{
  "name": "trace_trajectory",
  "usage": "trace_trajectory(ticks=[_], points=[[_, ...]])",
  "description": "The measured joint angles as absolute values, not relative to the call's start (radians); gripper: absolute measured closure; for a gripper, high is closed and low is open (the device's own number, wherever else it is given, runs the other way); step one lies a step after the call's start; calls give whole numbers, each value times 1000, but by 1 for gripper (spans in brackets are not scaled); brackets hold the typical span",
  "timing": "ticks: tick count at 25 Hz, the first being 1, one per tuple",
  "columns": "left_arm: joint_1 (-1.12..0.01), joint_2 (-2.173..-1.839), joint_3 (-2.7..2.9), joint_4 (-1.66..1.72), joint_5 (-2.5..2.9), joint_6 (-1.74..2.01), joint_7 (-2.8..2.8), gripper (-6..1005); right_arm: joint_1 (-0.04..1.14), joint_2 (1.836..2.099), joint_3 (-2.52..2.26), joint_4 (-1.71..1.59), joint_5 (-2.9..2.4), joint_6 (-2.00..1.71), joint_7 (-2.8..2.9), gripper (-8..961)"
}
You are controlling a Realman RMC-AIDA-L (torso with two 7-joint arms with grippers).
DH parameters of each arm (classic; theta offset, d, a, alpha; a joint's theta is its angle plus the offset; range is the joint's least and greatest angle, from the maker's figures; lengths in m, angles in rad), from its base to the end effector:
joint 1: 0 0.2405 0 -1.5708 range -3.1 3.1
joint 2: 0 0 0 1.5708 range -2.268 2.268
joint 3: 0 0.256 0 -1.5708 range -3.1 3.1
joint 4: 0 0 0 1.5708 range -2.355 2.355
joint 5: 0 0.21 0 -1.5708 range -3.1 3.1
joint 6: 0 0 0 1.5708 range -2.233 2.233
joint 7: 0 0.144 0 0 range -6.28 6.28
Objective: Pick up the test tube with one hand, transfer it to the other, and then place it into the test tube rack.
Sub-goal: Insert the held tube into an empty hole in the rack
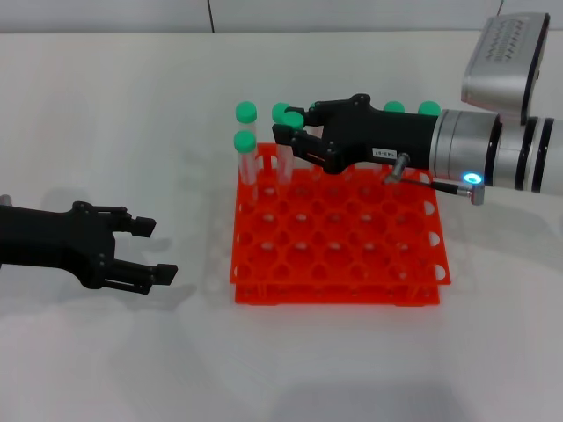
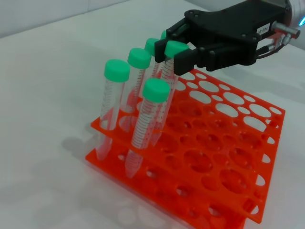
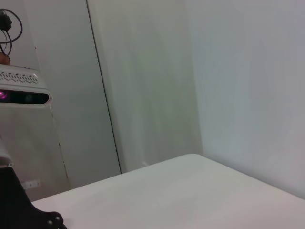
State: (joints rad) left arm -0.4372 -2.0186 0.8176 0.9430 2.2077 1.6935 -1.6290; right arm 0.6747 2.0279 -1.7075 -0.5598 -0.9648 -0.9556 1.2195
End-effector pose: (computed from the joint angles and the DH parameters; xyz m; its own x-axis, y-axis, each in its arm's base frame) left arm -0.2871 0.3061 0.0406 0.8660 0.4631 0.1888 0.4878 -0.8653 -0.1155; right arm 0.1623 0.3824 -0.0783 0.8007 -0.1862 -0.5693 -0.3727 -0.8989 -0.2302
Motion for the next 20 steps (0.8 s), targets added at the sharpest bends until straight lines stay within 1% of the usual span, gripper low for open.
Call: trace_trajectory(ticks=[20], points=[[-434, -2019, 818, 942, 2205, 1693, -1628, 120, 678, 2028, -1748, -566, -942, -953, 1215, 663]])
